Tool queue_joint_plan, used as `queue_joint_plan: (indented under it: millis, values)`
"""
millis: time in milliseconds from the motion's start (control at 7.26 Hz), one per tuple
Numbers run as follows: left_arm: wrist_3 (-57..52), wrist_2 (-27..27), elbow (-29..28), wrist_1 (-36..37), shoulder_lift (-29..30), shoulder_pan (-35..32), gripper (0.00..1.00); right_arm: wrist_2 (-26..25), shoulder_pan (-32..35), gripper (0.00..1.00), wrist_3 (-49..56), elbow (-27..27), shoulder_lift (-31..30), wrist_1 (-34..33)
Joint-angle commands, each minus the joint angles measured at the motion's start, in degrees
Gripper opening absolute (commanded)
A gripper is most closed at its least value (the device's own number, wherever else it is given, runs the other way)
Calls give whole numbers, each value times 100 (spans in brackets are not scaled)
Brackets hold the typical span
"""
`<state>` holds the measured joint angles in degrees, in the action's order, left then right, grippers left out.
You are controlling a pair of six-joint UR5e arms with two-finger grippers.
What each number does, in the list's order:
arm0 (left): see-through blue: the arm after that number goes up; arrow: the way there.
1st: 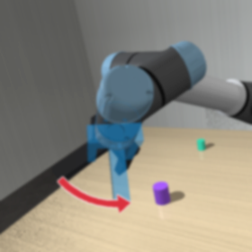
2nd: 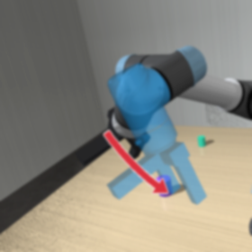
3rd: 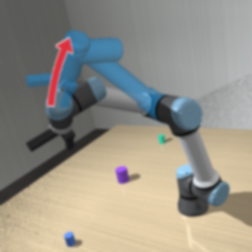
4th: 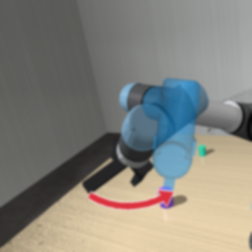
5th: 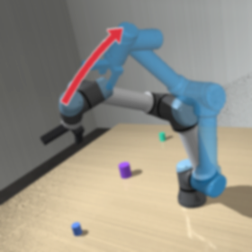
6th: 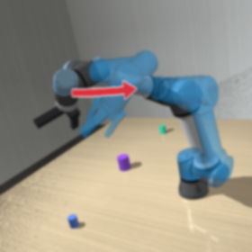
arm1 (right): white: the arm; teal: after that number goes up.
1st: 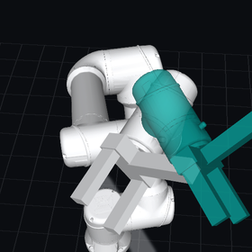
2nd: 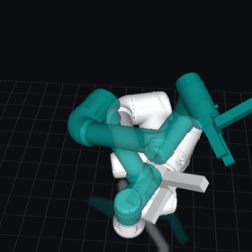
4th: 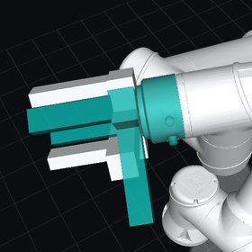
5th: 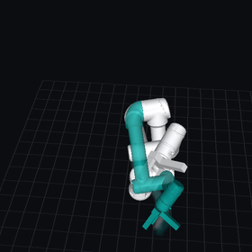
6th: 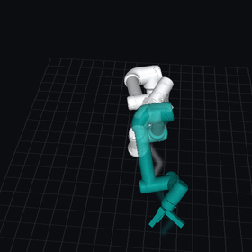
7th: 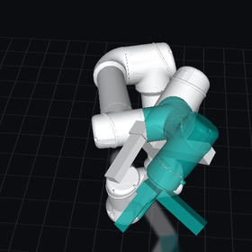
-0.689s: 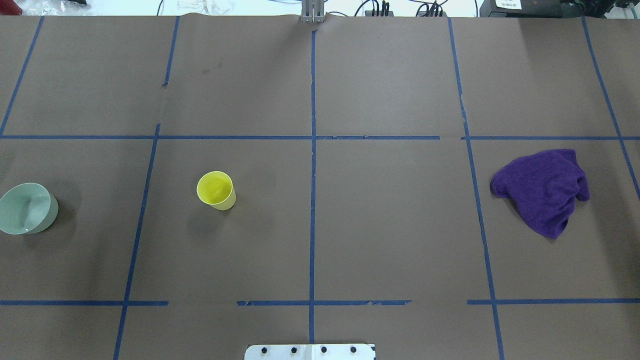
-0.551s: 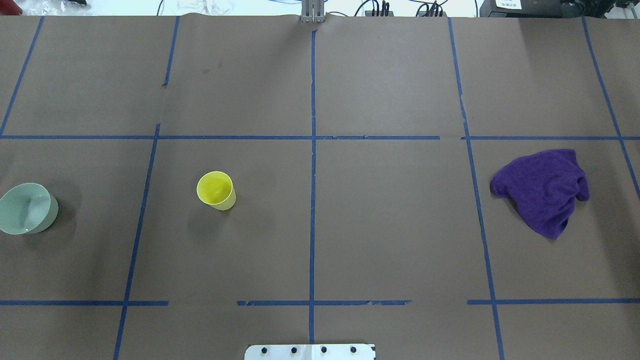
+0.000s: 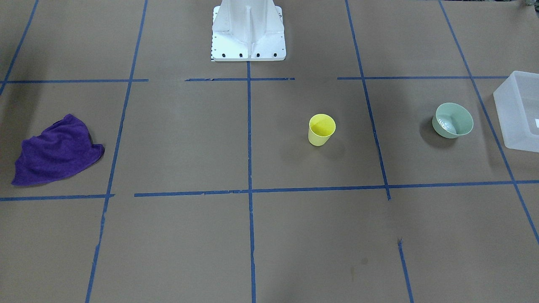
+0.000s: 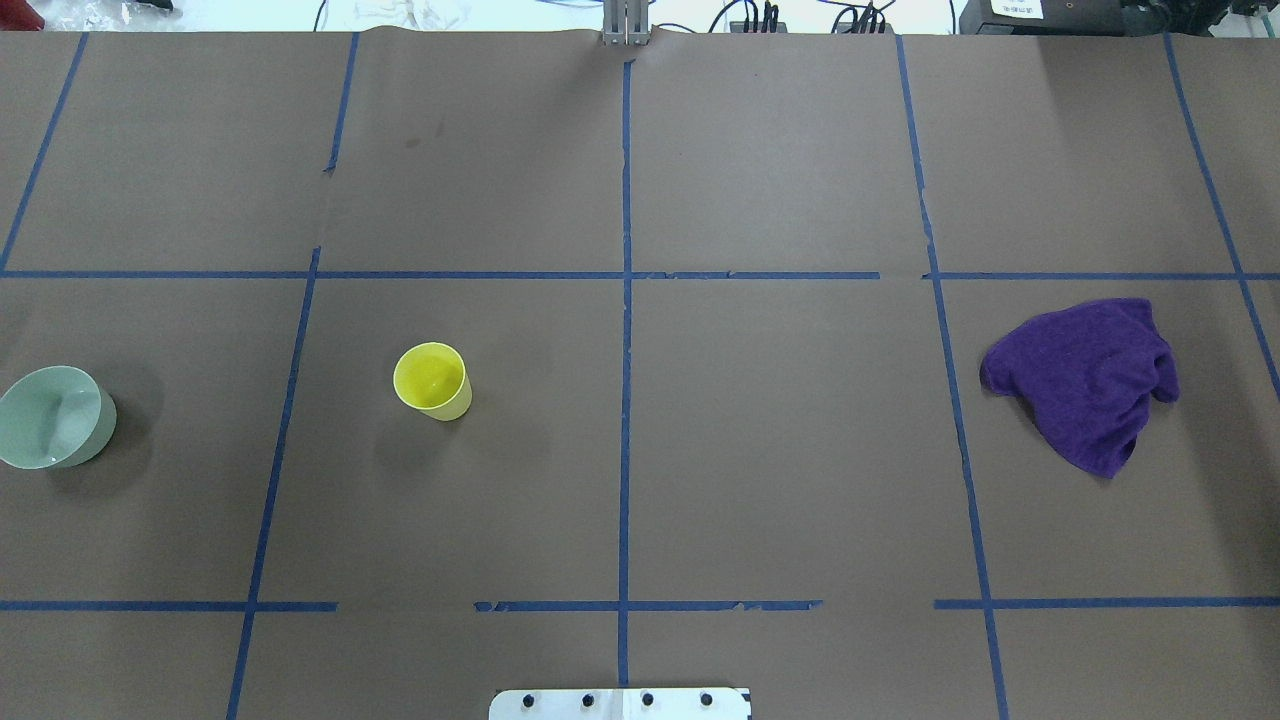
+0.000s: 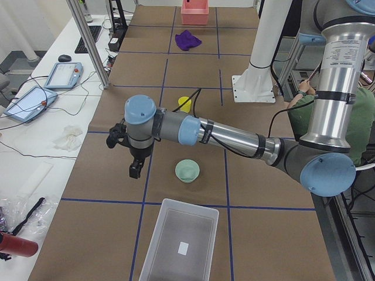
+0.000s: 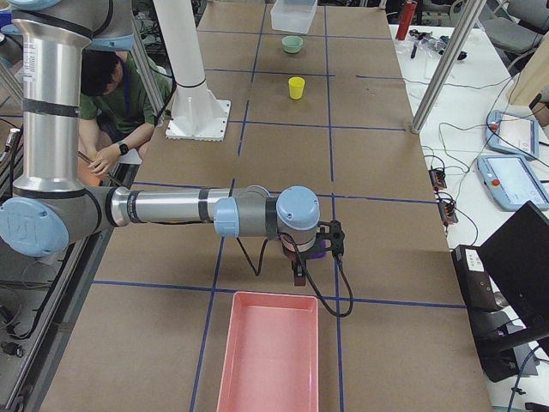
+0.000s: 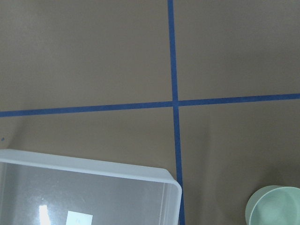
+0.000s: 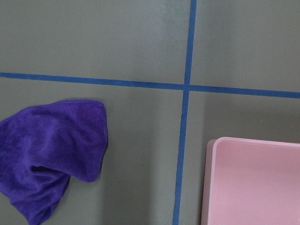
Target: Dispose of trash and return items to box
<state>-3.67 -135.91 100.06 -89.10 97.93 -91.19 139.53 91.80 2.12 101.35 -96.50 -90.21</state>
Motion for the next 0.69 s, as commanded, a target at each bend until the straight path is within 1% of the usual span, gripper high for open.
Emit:
queue_joint_plan:
  millis: [0,138,275,413,551]
  values:
    - [227,-137,189,-257,619,589,100,21,13,100,-9,86,8,-5]
    - [236,-137,320,-231,770,1011,100,13,13,100,-10,112,0,12]
    - [514,-129,330,-230,911,1468,100,-22,13,100,-1,156,17,21]
    - [1596,-76,400,-274,1077,1699,100,-40,13,100,8,165,69,56]
    - [2555,151,853,-370,1079,2179,100,-32,13,100,8,165,61,56]
